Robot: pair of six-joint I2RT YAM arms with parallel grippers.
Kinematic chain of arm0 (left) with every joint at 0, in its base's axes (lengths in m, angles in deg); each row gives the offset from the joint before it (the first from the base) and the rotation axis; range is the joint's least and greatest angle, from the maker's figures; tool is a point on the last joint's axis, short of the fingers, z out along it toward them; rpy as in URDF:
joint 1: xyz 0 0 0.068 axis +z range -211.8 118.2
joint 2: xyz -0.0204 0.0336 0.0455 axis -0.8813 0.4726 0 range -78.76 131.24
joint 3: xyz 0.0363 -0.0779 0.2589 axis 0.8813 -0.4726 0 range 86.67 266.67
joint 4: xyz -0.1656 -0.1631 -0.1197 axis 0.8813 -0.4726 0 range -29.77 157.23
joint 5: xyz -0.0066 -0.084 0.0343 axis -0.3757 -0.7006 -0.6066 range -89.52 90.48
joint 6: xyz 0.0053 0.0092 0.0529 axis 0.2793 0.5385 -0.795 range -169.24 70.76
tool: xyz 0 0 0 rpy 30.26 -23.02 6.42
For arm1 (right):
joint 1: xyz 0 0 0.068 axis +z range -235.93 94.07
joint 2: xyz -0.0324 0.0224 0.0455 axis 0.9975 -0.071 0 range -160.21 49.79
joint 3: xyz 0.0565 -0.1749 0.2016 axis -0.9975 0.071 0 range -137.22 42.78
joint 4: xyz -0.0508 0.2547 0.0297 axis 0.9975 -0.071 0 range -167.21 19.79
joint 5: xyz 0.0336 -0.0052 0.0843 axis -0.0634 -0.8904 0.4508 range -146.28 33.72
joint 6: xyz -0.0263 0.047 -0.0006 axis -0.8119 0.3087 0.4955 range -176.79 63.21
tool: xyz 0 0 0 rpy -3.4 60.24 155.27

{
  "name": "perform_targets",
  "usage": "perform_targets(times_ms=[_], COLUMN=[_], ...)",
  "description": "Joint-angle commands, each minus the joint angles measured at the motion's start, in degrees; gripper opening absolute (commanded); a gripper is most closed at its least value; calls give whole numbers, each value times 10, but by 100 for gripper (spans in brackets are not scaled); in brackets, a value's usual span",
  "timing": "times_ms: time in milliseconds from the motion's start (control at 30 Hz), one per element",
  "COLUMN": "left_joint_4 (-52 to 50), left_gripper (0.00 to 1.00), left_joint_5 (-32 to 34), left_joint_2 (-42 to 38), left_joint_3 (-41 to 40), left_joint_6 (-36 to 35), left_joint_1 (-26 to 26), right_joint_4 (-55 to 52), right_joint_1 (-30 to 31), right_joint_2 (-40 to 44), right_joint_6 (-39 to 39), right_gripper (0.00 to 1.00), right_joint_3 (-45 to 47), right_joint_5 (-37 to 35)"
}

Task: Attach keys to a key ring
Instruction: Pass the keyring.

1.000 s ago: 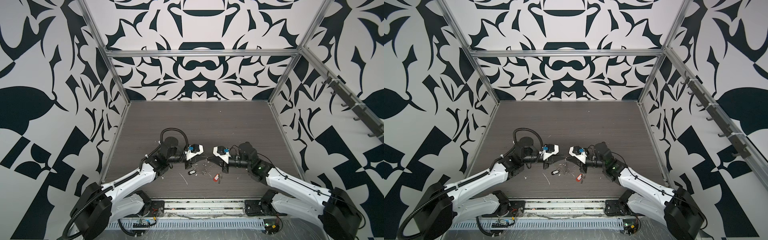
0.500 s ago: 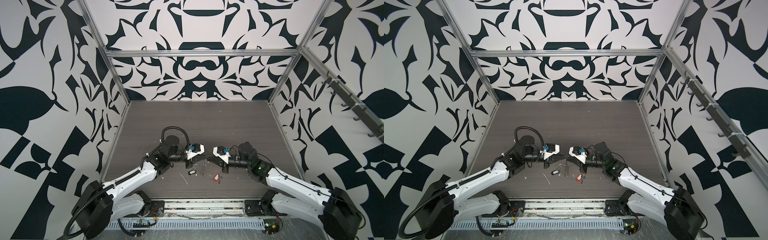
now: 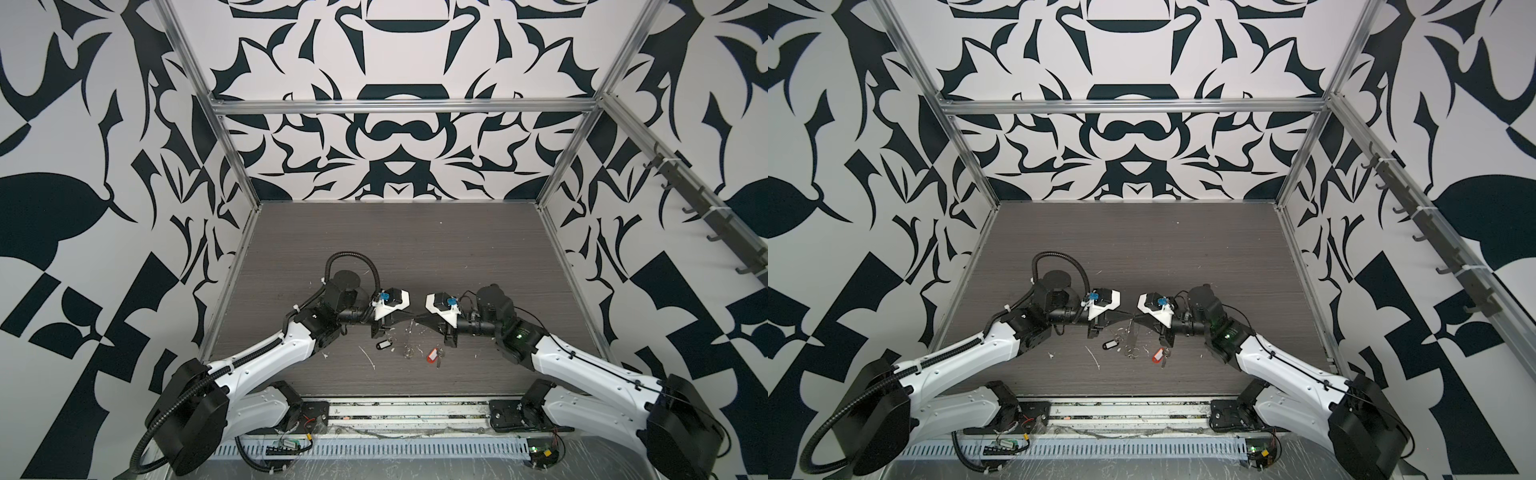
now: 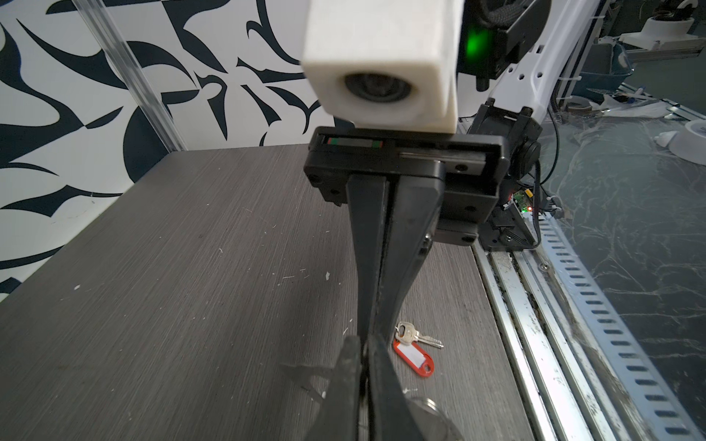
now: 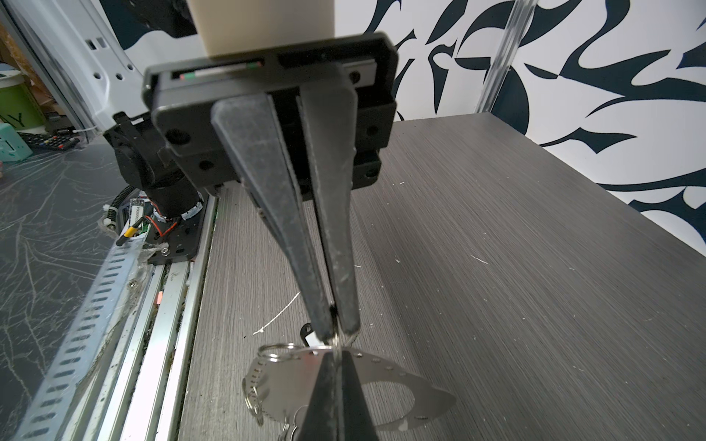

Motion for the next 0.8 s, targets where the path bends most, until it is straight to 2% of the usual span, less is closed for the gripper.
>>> perform_targets(times_ms=[0, 200, 433, 700, 767], left_joint_4=[-13, -22, -28, -26, -25], left_gripper=[9, 9, 16, 0, 0], left_joint_5=[-7, -8, -6, -4, -3], left_joint_2=[10, 11, 12, 11, 13], left_joint_3=[16, 18, 20, 21, 21], left_joint_6=[-10, -12, -15, -16, -16], left_joint_1=[-1, -1, -1, -1, -1], right_joint_4=[35, 36, 35, 35, 36], right_joint_1=[3, 4, 4, 4, 4], right_joint_2=[14, 12, 16, 14, 14], right_joint_6=[-4, -5, -6, -7, -6], right_gripper=[0, 0, 0, 0, 0], right_joint_3=[-22, -24, -24, -26, -27], right_joint_5=[10, 7, 9, 10, 10])
